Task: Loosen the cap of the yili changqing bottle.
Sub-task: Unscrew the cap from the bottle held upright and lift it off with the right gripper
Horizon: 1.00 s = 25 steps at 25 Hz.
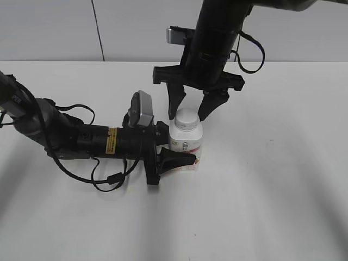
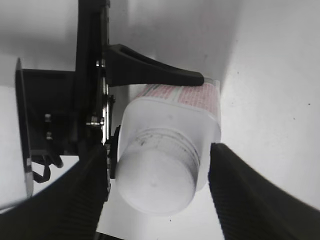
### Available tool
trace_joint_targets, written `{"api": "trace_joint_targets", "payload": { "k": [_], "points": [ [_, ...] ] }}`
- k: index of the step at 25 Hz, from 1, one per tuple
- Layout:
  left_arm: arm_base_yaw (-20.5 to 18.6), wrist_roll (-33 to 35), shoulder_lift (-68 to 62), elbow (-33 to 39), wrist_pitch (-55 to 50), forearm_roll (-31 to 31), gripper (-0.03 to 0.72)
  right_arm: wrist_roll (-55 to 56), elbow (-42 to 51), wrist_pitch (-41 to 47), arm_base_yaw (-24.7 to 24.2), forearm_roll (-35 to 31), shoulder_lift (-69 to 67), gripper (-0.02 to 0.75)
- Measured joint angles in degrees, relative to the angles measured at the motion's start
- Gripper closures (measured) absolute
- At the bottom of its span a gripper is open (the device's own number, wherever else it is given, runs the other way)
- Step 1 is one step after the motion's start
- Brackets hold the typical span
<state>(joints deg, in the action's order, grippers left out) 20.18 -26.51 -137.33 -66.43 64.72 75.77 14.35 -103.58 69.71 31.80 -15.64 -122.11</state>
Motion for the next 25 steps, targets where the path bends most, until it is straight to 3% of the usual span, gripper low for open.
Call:
{"api": "trace_joint_targets", "payload": {
  "k": [7,16,25],
  "points": [
    [0.0,0.0,0.0,0.0,-0.06,0.0,0.302,0.05,0.07,0.0,0.0,-0.11,-0.41,0.24],
    [0.0,0.0,0.0,0.0,-0.06,0.0,0.302,0.06,0.11,0.0,0.0,-0.23,-0.41,0.319],
    [0.0,0.0,0.0,0.0,-0.1,0.0,0.302,0.01,3.11,-1.79,-0.05,-1.16,0.51,0.335]
  ]
}}
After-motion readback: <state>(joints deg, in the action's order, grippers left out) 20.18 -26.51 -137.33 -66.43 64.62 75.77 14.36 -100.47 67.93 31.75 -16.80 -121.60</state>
